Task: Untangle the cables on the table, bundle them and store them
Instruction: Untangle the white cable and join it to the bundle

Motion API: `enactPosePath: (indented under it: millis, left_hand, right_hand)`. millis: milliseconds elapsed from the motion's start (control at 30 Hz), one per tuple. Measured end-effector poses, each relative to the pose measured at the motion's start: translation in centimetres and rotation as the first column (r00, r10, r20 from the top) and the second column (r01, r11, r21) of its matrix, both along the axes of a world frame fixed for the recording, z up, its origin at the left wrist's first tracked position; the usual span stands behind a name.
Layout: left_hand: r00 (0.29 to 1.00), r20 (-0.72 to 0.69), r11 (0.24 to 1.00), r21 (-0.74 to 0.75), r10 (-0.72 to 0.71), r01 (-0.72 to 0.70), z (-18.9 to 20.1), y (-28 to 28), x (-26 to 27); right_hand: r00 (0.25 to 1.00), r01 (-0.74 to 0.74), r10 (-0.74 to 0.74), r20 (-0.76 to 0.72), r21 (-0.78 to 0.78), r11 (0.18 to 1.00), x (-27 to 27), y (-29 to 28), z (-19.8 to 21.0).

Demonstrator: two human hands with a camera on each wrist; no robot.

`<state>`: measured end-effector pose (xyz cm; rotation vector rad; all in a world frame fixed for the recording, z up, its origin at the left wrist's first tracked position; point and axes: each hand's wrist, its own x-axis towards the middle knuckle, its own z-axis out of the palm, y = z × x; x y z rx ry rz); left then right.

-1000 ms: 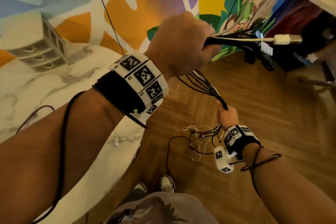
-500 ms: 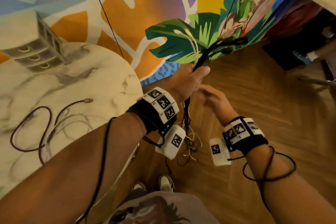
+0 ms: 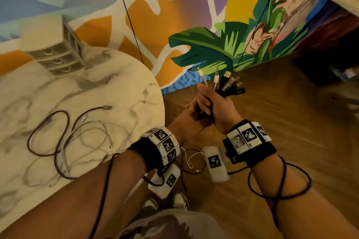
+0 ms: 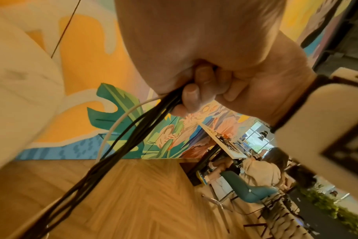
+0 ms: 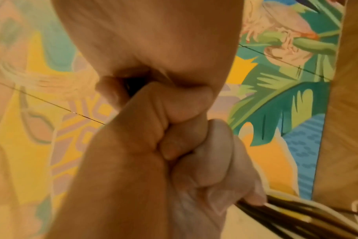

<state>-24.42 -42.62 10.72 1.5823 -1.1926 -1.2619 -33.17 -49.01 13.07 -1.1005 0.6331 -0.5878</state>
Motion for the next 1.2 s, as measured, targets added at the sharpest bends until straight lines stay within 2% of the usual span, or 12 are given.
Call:
enactPosePath:
  millis: [100, 267, 333, 433, 533, 633, 700, 833, 967, 1033, 1133, 1200]
  left_hand:
    - [0.987, 0.157, 0.994, 0.101, 0.033, -0.049, -0.9, 0.9, 1.6]
    - [0.965, 0.185, 0.97, 0.192, -0.186, 0.15, -0.3, 2.3, 5.3]
    - [0.98, 0.19, 0.994, 0.102, -0.054, 0.035, 1.4, 2.1, 7.4]
    - [0.982, -0.058, 0.977, -0.098, 0.182, -0.187, 4.6, 1.6, 8.0]
    - [0.972, 0.224, 0.969, -0.249, 0.066, -0.009, 6.0, 2.0, 5.3]
    - [0.869, 0.462, 0.924, -0.383, 0.176, 0.017, 4.8, 2.6, 4.6]
    - [0.777, 0.589, 0.889, -0.45, 0.223, 0.086, 3.9, 2.8, 4.8]
    - [0.682, 0.665, 0.84, -0.525, 0.306, 0.135, 2.6, 3.7, 5.4]
    - [0.656, 0.703, 0.843, -0.504, 0.274, 0.187, 2.7, 4.3, 6.7]
    - [0.659, 0.713, 0.84, -0.493, 0.24, 0.227, 2.7, 4.4, 7.3]
    - [0.692, 0.658, 0.849, -0.513, 0.297, 0.124, 2.2, 5.1, 7.9]
    - [0.706, 0.625, 0.841, -0.535, 0.334, 0.076, 1.5, 5.8, 8.0]
  right_hand:
    - [0.997, -0.027, 0.027, 0.077, -0.004, 1.0, 1.5, 1.0, -0.5]
    - [0.999, 0.007, -0.007, 0.053, 0.004, 1.0, 3.0, 2.1, -0.4]
    - [0.999, -0.02, 0.019, -0.051, -0.025, 0.999, 3.0, 2.6, -0.7]
    - [0.978, -0.069, 0.05, -0.201, -0.089, 0.994, 3.8, 3.6, -1.0]
    - [0.93, -0.15, 0.107, -0.35, -0.099, 0.984, 4.5, 4.1, -1.3]
    - [0.889, -0.272, 0.109, -0.445, -0.321, 0.907, 4.3, 4.3, -2.5]
    - [0.937, -0.222, 0.012, -0.349, -0.569, 0.792, 4.9, 5.0, -2.5]
    - [0.952, -0.126, -0.102, -0.29, -0.672, 0.73, 6.1, 5.7, -4.8]
    - [0.929, -0.292, 0.135, -0.343, -0.459, 0.839, 6.0, 6.1, -4.2]
    - [0.914, -0.313, 0.157, -0.374, -0.404, 0.86, 6.6, 6.7, -3.3]
    - [0.9, -0.352, 0.249, -0.358, -0.261, 0.899, 7.2, 7.1, -2.7]
    - [0.882, -0.338, 0.194, -0.43, -0.291, 0.895, 7.4, 7.4, -3.2]
